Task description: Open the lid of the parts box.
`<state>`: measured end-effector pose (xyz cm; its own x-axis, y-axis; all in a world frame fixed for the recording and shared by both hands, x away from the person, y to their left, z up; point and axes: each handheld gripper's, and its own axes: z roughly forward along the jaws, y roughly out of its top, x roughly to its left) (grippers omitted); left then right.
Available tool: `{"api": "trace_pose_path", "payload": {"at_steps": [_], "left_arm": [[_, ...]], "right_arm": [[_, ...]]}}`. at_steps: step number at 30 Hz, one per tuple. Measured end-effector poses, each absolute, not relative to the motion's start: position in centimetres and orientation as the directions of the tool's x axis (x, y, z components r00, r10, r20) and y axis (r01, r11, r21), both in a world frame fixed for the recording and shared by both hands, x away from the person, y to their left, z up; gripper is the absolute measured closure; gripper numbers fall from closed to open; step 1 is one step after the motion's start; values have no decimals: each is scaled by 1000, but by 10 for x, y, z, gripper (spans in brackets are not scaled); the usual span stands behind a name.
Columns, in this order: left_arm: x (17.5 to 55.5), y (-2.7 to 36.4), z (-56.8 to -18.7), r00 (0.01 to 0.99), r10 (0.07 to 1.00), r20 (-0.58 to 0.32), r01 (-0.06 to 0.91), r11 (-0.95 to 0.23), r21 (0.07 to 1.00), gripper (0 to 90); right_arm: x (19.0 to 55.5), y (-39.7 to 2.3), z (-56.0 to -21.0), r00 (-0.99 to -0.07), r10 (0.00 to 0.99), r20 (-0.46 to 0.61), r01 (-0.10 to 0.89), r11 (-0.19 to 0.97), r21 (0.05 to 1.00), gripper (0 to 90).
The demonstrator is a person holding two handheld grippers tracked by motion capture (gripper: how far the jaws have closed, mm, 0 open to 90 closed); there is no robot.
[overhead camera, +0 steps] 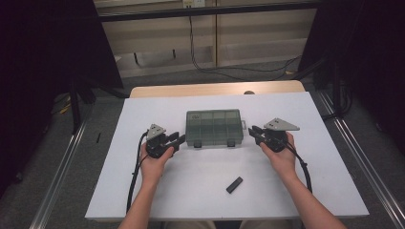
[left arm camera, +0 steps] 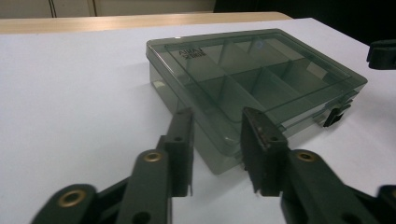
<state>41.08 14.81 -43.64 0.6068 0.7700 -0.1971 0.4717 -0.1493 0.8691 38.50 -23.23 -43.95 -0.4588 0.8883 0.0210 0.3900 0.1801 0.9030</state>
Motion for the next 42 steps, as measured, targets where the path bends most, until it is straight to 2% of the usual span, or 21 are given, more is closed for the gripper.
{"api": "trace_pose_path", "payload": {"at_steps": [2, 6, 12, 23, 42], "left_arm": [[412, 148, -436, 603, 773, -196, 479, -154, 864, 721], [414, 152, -436, 603, 775, -189, 479, -162, 863, 837], [412, 153, -436, 612, 768, -190, 492, -181, 852, 898], [413, 150, -440, 616, 765, -188, 504, -199, 841, 900], [415, 149, -444, 622, 762, -181, 525, -234, 818, 900]], "right_arm": [[386, -232, -439, -465, 885, 24, 401, 186, 897, 818], [388, -227, -438, -500, 865, 30, 409, 205, 889, 862], [386, -225, -441, -520, 854, 9, 424, 249, 871, 885], [390, -222, -449, -514, 858, -6, 471, 287, 834, 899], [389, -215, -454, -547, 837, -9, 494, 331, 804, 900]]}}
